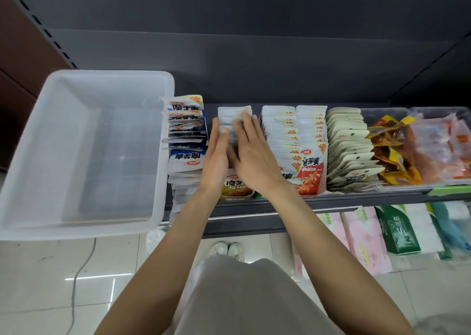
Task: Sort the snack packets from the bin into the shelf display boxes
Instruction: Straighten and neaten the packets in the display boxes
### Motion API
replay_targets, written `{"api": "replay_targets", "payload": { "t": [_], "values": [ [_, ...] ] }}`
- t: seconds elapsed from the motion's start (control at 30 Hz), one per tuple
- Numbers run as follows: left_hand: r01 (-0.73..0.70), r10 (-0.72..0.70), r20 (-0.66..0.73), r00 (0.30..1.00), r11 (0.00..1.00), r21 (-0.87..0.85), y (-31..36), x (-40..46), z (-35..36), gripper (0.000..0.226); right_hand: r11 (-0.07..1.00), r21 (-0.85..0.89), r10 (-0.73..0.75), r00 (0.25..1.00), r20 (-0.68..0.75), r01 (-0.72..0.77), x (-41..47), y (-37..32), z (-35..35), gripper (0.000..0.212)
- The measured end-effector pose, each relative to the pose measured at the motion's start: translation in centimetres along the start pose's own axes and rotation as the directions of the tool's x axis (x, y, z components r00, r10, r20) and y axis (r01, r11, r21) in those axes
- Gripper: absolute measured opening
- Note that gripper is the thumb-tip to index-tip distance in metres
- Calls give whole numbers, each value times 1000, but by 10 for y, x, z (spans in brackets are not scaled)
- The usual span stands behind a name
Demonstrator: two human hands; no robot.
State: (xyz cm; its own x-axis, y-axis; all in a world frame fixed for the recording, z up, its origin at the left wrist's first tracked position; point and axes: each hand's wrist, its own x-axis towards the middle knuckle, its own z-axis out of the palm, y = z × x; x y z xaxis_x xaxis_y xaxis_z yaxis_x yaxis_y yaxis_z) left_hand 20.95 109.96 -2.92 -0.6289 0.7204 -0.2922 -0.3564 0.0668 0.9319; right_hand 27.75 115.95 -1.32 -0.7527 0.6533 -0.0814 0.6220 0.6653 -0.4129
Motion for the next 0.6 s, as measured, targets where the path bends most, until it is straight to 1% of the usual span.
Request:
{"api": "replay_targets", "payload": {
  "t": [0.07, 0.13, 0.27, 0.3, 0.33, 0.37, 0.43, 0.47, 0.5, 0.53, 0.6],
  "values": [
    [1, -1, -1, 1000, 1000, 10, -1, 0, 0, 49, 997, -70, -34, 999, -32, 32, 4, 2, -2, 59],
    [-7, 7, 4, 1000, 1000, 24, -1, 1, 1, 50, 994, -86, -67, 997, -47, 63, 6, 3, -5, 60],
    [0, 0, 4, 1000, 1000, 12, -2, 1, 0, 50, 984, -146, -91, 990, 108, 106, 16, 5, -5, 59],
    [-2, 2, 6, 1000, 1000, 18, -3, 2, -1, 51, 989, -104, -98, 989, 111, 110, 17, 5, -8, 59],
    [-3, 3, 10, 1000, 999, 37, -3, 1, -1, 52, 995, -13, -98, 991, 90, 99, 16, 4, -12, 58],
    [-2, 1, 8, 1000, 998, 61, -3, 1, -2, 54, 991, 118, -69, 996, 52, 63, 12, 3, -17, 57],
    [4, -3, -5, 1000, 996, 92, -4, -1, -2, 56, 922, 381, 69, 998, -2, -63, 0, 0, -26, 59],
    [8, -7, -17, 1000, 994, 105, -4, -2, -3, 57, 883, 451, 134, 991, 12, -125, -6, -1, -28, 60],
    [4, -1, -26, 1000, 993, 120, -4, -4, -4, 56, 875, 455, 168, 985, 39, -167, -11, -3, -29, 61],
    [-3, 8, -32, 999, 990, 143, -4, -6, -3, 53, 895, 408, 173, 983, 53, -180, -15, -4, -26, 61],
    [-24, 31, -36, 999, 982, 186, -5, -9, -3, 47, 928, 330, 167, 985, 41, -171, -15, -4, -21, 60]
  ]
}}
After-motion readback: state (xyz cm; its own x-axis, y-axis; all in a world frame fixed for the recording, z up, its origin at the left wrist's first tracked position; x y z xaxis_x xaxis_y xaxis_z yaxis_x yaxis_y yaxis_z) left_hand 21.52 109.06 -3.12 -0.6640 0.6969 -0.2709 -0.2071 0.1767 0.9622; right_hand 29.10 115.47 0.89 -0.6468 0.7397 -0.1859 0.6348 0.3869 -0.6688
